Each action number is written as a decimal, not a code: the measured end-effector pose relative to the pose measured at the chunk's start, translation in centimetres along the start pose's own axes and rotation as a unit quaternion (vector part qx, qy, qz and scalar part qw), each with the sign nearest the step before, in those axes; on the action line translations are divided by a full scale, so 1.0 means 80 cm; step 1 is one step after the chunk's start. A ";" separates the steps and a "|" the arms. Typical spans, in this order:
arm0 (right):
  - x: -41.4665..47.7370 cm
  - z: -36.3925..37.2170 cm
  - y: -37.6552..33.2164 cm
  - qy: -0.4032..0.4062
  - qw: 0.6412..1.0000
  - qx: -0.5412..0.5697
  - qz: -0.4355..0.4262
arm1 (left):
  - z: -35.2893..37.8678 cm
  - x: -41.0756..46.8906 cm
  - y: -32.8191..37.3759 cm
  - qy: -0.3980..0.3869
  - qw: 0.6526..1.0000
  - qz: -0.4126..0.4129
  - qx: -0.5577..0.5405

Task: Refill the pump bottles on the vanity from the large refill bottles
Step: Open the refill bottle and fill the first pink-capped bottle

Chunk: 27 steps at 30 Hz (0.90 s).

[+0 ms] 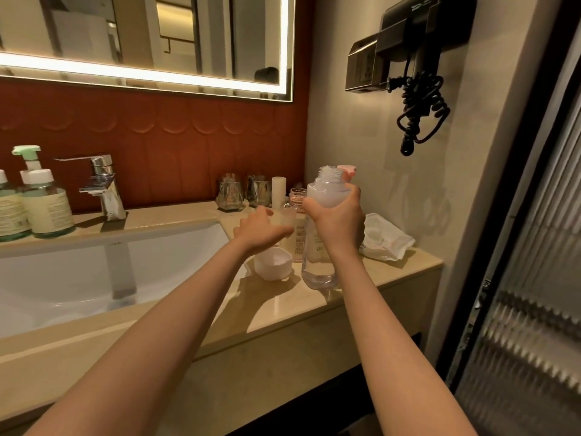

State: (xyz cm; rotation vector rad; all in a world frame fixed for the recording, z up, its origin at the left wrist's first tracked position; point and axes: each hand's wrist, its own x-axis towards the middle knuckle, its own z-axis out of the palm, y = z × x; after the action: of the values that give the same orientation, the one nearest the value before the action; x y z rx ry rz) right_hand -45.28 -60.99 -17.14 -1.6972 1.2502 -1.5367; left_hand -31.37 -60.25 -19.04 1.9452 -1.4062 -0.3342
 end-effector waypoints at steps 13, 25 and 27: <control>0.009 -0.005 0.012 0.006 1.000 0.002 -0.001 | 0.037 0.037 0.036 0.015 0.993 0.033 -0.114; 0.005 -0.010 0.008 0.005 1.000 0.029 -0.009 | -0.010 0.014 0.042 0.109 0.973 0.120 -0.163; 0.001 -0.012 0.004 0.002 0.999 0.033 -0.012 | -0.025 -0.002 0.039 0.108 0.971 0.132 -0.166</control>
State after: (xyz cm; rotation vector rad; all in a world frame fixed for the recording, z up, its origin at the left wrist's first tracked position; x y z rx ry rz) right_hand -46.29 -61.04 -17.19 -1.6740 1.1725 -1.5786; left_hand -32.53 -59.84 -15.55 1.4574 -1.3486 -0.2086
